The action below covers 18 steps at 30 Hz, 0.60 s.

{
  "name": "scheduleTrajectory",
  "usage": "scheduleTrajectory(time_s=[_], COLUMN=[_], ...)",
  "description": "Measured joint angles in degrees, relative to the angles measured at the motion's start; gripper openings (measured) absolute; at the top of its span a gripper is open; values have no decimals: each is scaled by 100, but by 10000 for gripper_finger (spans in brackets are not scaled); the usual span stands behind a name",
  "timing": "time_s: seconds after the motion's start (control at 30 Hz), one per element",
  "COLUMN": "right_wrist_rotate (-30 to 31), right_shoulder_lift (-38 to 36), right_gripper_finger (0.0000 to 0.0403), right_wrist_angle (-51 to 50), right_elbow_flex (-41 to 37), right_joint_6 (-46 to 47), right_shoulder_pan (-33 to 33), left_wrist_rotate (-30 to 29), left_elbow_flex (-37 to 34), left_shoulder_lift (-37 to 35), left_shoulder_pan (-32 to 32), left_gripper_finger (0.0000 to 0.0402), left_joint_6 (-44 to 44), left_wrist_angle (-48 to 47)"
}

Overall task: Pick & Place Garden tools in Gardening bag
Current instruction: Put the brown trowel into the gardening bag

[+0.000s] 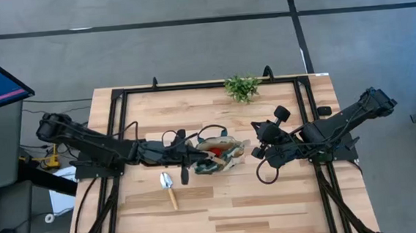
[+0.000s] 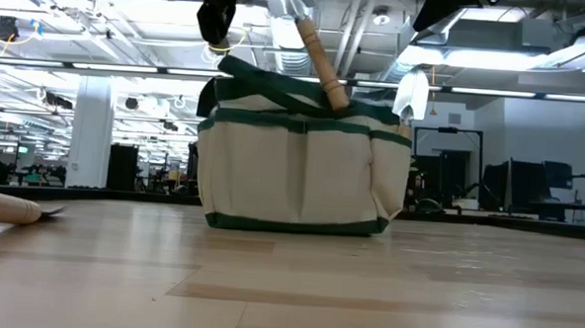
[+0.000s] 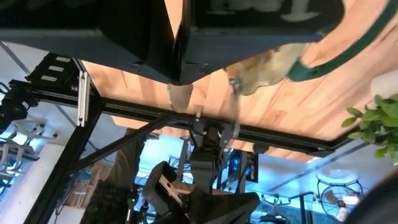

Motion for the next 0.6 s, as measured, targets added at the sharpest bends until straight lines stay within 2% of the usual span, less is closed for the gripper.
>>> scheduleTrajectory(time_s=[0.3, 0.6], right_wrist_rotate=[-3, -4], right_shoulder_lift=[0, 0], right_gripper_finger=[0, 0], right_wrist_angle=[-2, -2], right_elbow_flex=[0, 0], right_joint_6=[0, -2], right_shoulder_pan=[0, 0], left_wrist_rotate=[-127, 334], left_elbow_flex=[0, 0], left_shoulder_lift=[-146, -144], left_shoulder_pan=[0, -35], left_gripper_finger=[1, 1], left_joint_6=[-18, -224], left_wrist_angle=[-482, -493])
